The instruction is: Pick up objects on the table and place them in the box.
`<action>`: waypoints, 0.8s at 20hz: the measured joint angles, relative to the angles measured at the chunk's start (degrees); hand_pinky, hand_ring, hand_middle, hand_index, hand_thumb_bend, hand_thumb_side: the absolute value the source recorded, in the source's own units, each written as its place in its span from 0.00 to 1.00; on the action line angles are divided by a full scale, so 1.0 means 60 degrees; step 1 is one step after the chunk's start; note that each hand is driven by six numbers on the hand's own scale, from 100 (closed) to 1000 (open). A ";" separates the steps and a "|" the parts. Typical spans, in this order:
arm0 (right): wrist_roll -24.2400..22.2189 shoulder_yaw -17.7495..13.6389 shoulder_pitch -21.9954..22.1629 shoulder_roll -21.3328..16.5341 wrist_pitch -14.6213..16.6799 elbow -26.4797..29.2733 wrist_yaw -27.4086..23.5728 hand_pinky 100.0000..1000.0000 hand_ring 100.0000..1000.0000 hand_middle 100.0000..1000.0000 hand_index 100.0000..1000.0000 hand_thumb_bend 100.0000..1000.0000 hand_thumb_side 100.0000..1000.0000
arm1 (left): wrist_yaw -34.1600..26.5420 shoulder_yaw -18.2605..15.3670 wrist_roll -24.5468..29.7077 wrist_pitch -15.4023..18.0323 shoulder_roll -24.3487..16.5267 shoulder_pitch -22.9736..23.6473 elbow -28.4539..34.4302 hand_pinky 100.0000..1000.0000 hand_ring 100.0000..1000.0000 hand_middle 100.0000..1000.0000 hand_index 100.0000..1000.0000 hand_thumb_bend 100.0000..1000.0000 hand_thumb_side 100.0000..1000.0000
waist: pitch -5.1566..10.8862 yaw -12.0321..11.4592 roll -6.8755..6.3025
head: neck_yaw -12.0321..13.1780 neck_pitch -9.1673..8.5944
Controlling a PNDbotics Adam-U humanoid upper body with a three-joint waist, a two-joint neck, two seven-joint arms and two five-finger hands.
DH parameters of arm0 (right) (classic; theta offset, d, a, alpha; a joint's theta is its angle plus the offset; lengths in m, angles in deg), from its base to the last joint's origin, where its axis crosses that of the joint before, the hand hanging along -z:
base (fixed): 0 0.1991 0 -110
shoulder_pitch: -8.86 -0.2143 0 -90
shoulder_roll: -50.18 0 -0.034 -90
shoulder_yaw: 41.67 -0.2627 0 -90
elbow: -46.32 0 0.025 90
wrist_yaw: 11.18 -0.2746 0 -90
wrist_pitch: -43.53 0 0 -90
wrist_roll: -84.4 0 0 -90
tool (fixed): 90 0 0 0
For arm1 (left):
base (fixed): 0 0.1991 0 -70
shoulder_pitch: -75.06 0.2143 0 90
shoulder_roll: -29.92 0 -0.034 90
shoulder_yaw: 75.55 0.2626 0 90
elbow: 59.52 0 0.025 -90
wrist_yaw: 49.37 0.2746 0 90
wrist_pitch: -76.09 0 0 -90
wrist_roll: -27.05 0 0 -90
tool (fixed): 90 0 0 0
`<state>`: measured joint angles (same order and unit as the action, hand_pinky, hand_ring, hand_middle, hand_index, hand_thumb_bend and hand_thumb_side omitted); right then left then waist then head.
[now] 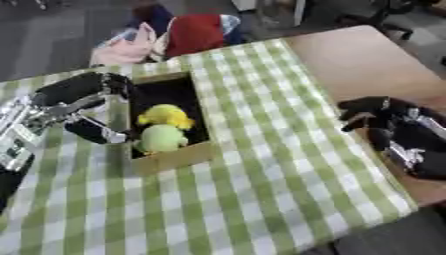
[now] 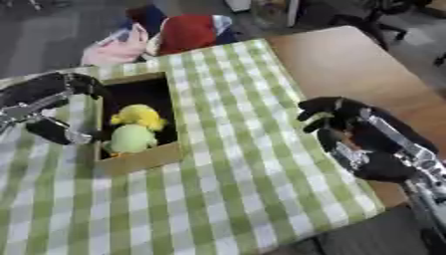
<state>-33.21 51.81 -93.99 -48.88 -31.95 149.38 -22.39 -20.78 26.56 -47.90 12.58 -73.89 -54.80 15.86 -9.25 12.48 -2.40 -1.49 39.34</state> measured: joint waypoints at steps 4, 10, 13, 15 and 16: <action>0.0083 -0.0079 0.0068 0.0011 0.0007 -0.0007 0.0006 0.70 0.93 0.68 0.85 0.00 0.41 | -0.2498 -0.0746 -0.0333 -0.1107 -0.0173 0.1093 0.1760 0.60 0.55 0.57 0.72 0.02 0.42 | 0.0016 -0.0384 0.0045 | -0.0072 0.0077; 0.0269 -0.0173 0.0188 0.0023 0.0012 -0.0010 0.0027 0.69 0.92 0.67 0.85 0.00 0.40 | -0.4879 -0.2123 -0.1130 -0.2619 -0.0018 0.2771 0.3718 0.58 0.53 0.54 0.71 0.00 0.56 | -0.0010 -0.0965 0.0102 | -0.0058 0.0287; 0.0417 -0.0223 0.0290 0.0057 0.0025 -0.0009 0.0037 0.69 0.92 0.67 0.85 0.00 0.39 | -0.5238 -0.2734 -0.1635 -0.3217 0.0381 0.3413 0.4186 0.58 0.53 0.54 0.71 0.00 0.63 | -0.0081 -0.1211 0.0146 | 0.0040 0.0404; 0.0527 -0.0233 0.0373 0.0071 0.0041 -0.0003 0.0039 0.68 0.91 0.66 0.84 0.00 0.38 | -0.5296 -0.3032 -0.1873 -0.3498 0.0698 0.3736 0.4386 0.58 0.53 0.55 0.71 0.00 0.71 | -0.0112 -0.1348 0.0159 | 0.0144 0.0454; 0.0593 -0.0241 0.0383 0.0078 0.0046 0.0001 0.0039 0.68 0.91 0.65 0.84 0.00 0.38 | -0.5302 -0.3168 -0.1969 -0.3610 0.0865 0.3875 0.4448 0.58 0.53 0.55 0.71 0.00 0.75 | -0.0156 -0.1448 0.0165 | 0.0197 0.0486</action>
<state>-29.65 50.36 -91.69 -48.41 -31.68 149.39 -22.16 -52.59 7.55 -59.71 -9.07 -68.71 -31.55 42.55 -10.19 3.79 -1.41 -0.31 42.26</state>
